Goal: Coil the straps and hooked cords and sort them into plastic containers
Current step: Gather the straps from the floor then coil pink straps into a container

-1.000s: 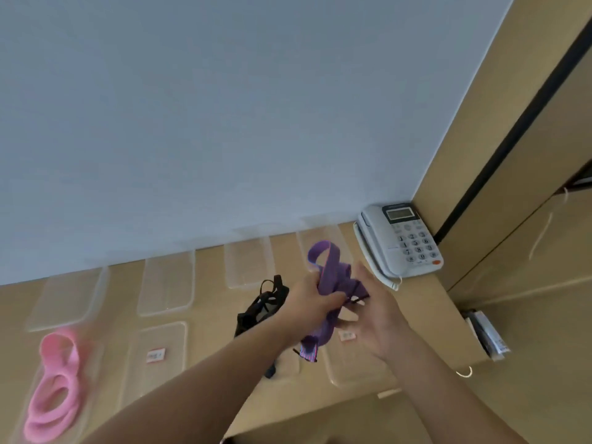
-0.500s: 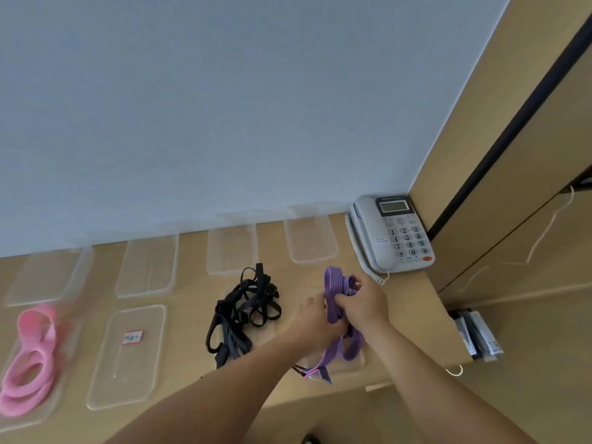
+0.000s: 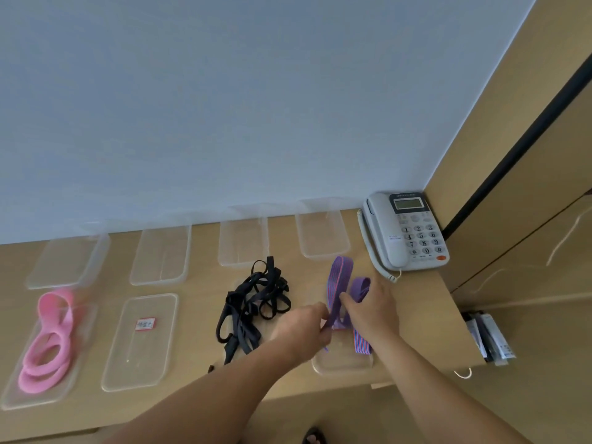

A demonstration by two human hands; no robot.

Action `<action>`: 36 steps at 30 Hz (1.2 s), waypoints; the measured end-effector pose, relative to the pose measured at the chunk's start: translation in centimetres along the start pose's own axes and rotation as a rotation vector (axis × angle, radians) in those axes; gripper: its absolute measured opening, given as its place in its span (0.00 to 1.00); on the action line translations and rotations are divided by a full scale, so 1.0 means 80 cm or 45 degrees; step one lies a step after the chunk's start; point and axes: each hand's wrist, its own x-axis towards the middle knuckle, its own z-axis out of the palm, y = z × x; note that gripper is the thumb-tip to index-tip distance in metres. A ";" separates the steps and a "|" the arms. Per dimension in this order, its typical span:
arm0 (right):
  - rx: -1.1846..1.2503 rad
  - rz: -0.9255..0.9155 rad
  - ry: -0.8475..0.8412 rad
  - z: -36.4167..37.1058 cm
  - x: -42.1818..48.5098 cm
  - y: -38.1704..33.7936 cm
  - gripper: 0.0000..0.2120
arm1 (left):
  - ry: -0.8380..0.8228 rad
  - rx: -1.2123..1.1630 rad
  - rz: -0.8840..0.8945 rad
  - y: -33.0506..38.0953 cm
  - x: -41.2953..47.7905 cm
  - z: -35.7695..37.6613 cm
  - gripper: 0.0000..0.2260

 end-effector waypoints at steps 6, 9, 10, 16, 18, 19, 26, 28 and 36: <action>0.008 -0.071 -0.067 -0.006 -0.013 0.007 0.18 | -0.082 -0.279 -0.028 0.013 0.008 -0.005 0.15; -0.041 -0.158 -0.040 -0.014 -0.016 0.007 0.15 | -0.136 -0.326 0.002 0.005 0.001 -0.017 0.17; -0.069 -0.194 -0.018 -0.017 -0.017 0.004 0.13 | -0.140 -0.342 -0.014 0.001 -0.003 -0.022 0.17; -0.335 -0.497 -0.035 -0.008 -0.030 -0.043 0.16 | 0.025 -0.287 -0.080 -0.033 -0.041 -0.065 0.17; -0.334 -0.565 -0.112 0.005 -0.043 -0.069 0.12 | 0.128 -0.280 -0.123 -0.051 -0.063 -0.080 0.15; -0.347 -0.610 -0.154 0.013 -0.051 -0.082 0.13 | 0.176 -0.288 -0.164 -0.061 -0.074 -0.087 0.16; -0.442 -1.057 -0.420 0.088 -0.157 -0.196 0.23 | 0.540 -0.271 -0.443 -0.166 -0.200 -0.139 0.21; -0.474 -1.163 -0.461 0.111 -0.193 -0.229 0.22 | 0.627 -0.279 -0.527 -0.197 -0.246 -0.149 0.22; -0.519 -1.576 -0.721 0.231 -0.448 -0.329 0.24 | 0.825 -0.345 -0.983 -0.340 -0.549 -0.144 0.25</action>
